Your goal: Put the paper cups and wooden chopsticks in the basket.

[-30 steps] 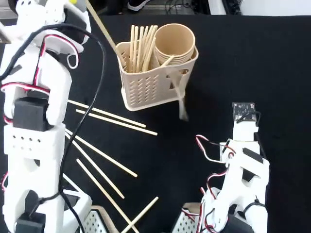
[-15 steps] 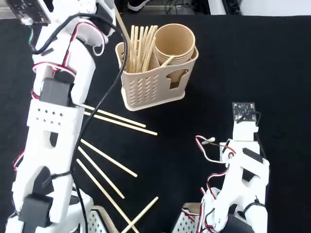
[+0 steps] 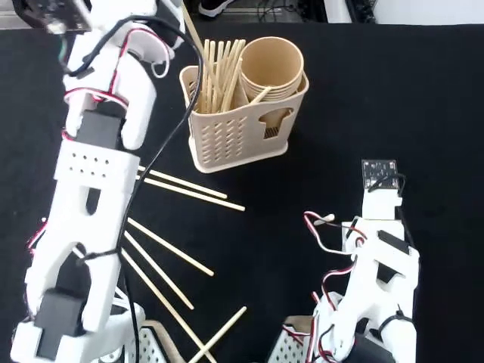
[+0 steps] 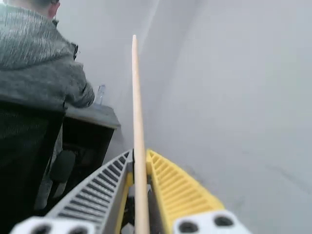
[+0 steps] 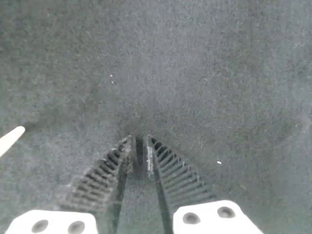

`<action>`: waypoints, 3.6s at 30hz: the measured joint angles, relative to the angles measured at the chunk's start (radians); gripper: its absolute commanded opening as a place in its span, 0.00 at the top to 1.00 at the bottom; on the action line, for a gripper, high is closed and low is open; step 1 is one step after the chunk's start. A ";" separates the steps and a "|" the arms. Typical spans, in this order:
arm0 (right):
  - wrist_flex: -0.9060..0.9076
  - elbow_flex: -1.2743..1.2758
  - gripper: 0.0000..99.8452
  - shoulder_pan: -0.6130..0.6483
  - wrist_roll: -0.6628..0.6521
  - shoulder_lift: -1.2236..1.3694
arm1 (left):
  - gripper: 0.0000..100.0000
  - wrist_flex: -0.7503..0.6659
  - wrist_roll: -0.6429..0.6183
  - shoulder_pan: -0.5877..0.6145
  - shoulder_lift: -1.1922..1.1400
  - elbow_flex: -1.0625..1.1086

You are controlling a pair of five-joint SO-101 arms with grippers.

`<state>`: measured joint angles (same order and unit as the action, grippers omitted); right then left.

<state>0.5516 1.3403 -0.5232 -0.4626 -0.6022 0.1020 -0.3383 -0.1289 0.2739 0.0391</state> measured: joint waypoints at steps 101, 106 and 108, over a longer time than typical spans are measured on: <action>0.729 -0.554 0.95 -0.014 -0.002 0.000 | 0.79 1.272 0.261 0.397 1.019 0.873; 0.786 -0.663 0.95 -0.044 -0.002 0.000 | 0.80 1.386 0.365 0.308 1.019 0.916; 0.809 -0.732 0.95 -0.077 -0.023 0.000 | 0.80 1.402 0.385 0.262 1.019 0.916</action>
<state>1.3602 0.6084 -0.5999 -0.4856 -0.6022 1.5044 0.0468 0.1335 1.2927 0.9551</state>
